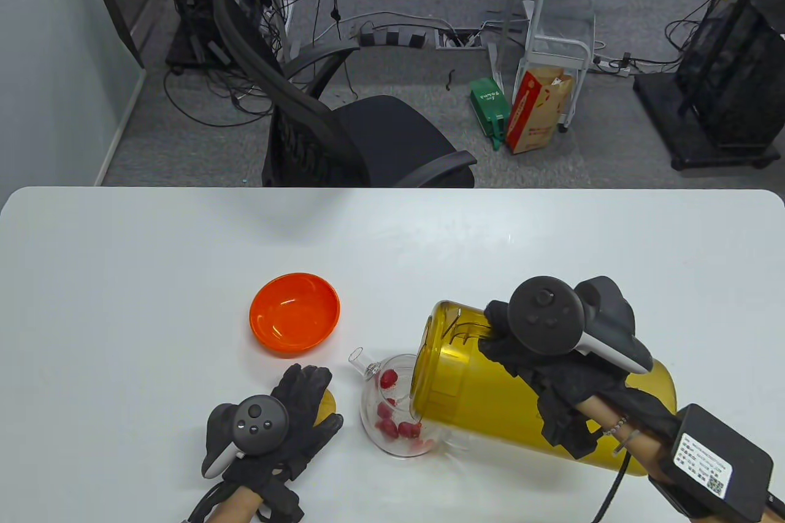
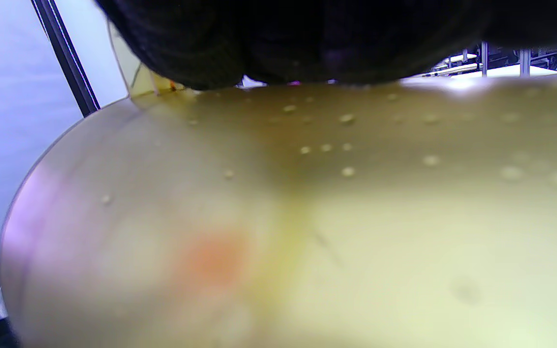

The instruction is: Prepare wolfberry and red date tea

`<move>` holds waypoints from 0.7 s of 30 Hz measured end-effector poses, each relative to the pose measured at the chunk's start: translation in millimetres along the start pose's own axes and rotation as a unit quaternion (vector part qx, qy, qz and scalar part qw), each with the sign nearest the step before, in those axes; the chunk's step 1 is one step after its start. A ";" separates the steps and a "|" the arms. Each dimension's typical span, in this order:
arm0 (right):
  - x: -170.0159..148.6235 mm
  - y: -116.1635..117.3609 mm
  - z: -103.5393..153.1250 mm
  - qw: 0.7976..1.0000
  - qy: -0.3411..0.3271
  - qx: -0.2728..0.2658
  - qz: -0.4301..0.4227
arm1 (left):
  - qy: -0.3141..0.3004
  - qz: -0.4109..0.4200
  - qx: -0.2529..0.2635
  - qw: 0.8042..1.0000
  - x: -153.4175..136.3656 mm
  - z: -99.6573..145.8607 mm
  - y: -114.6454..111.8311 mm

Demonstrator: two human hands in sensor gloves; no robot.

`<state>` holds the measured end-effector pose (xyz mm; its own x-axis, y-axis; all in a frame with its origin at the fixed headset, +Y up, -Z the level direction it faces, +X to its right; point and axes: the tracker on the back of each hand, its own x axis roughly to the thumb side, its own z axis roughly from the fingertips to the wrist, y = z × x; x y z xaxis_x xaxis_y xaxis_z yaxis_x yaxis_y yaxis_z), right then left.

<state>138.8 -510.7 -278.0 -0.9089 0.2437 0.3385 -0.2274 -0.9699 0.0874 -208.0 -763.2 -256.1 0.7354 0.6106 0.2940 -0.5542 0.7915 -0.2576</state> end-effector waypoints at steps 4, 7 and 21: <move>-0.4 -0.5 0.1 1.000 0.000 0.002 0.004 | 0.000 -0.001 0.000 1.000 0.0 0.0 0.0; 0.6 -0.5 -0.5 1.000 0.001 0.003 0.003 | 0.000 0.000 0.000 1.000 -0.1 0.1 0.0; 1.7 -0.8 -1.5 1.000 0.001 0.004 0.003 | 0.001 -0.001 -0.001 1.000 -0.2 0.2 0.0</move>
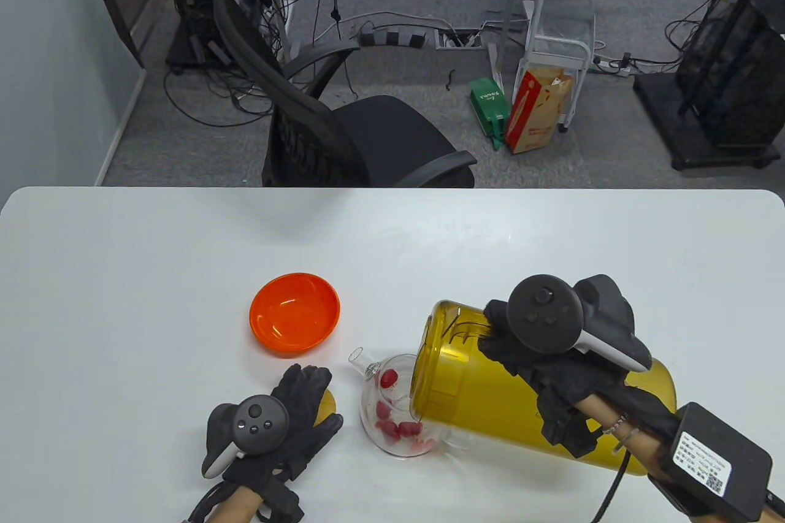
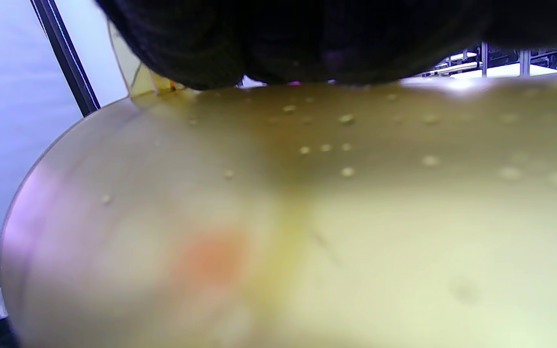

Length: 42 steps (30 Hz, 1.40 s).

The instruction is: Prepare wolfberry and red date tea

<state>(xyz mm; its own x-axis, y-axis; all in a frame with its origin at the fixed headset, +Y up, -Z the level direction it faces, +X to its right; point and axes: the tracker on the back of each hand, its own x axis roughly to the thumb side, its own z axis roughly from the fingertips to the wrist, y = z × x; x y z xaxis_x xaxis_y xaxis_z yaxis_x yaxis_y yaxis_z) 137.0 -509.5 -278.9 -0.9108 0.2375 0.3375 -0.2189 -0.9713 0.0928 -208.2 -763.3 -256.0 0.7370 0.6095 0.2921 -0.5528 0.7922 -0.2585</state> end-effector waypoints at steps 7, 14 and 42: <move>0.8 -0.5 -0.4 1.000 0.000 0.001 0.002 | 0.000 -0.001 -0.001 1.000 0.1 -0.1 -0.2; 2.1 -0.9 -1.3 1.000 0.000 0.003 0.005 | 0.000 0.000 -0.001 1.000 -0.1 -0.1 0.1; 4.1 -2.5 -3.3 1.000 0.000 0.007 0.007 | 0.000 -0.002 -0.001 1.000 0.1 -0.1 -0.4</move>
<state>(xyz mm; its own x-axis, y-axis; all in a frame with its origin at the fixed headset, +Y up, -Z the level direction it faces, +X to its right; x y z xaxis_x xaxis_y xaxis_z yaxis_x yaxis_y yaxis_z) 132.7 -506.1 -280.8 -0.9135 0.2247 0.3390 -0.2022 -0.9741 0.1008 -207.9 -763.6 -256.0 0.7391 0.6063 0.2934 -0.5489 0.7946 -0.2594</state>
